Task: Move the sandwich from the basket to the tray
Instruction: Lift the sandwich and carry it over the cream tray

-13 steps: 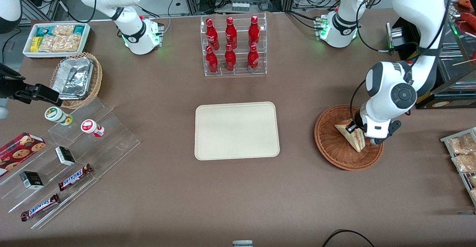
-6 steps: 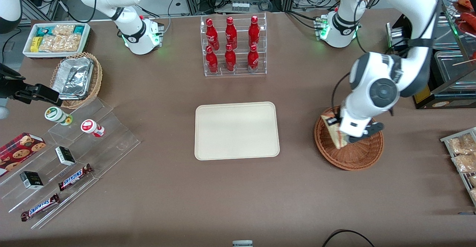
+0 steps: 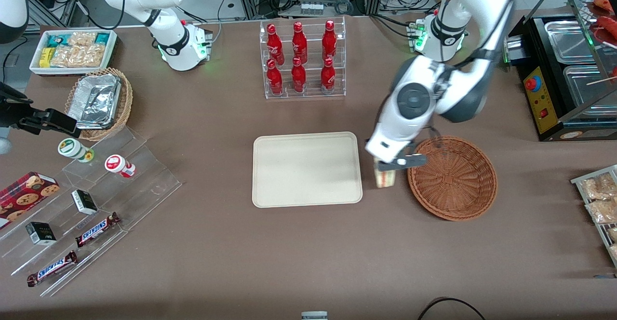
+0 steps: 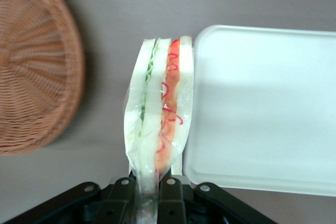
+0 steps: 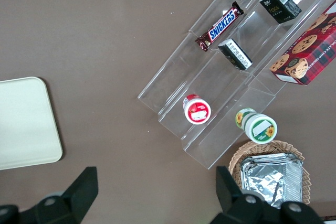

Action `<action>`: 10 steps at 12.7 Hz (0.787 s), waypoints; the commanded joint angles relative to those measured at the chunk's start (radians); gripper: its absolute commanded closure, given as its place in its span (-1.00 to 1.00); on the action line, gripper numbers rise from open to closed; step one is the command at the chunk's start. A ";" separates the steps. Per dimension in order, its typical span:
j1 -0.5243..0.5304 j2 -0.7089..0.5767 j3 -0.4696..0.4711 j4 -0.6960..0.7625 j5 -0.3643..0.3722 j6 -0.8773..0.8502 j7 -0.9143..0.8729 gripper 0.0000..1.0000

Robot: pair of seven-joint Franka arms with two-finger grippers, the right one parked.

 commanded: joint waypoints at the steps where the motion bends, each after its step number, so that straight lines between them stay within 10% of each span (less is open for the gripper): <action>1: -0.085 0.131 0.014 0.156 -0.010 -0.023 -0.057 1.00; 10: -0.238 0.374 0.017 0.432 -0.061 -0.016 -0.256 1.00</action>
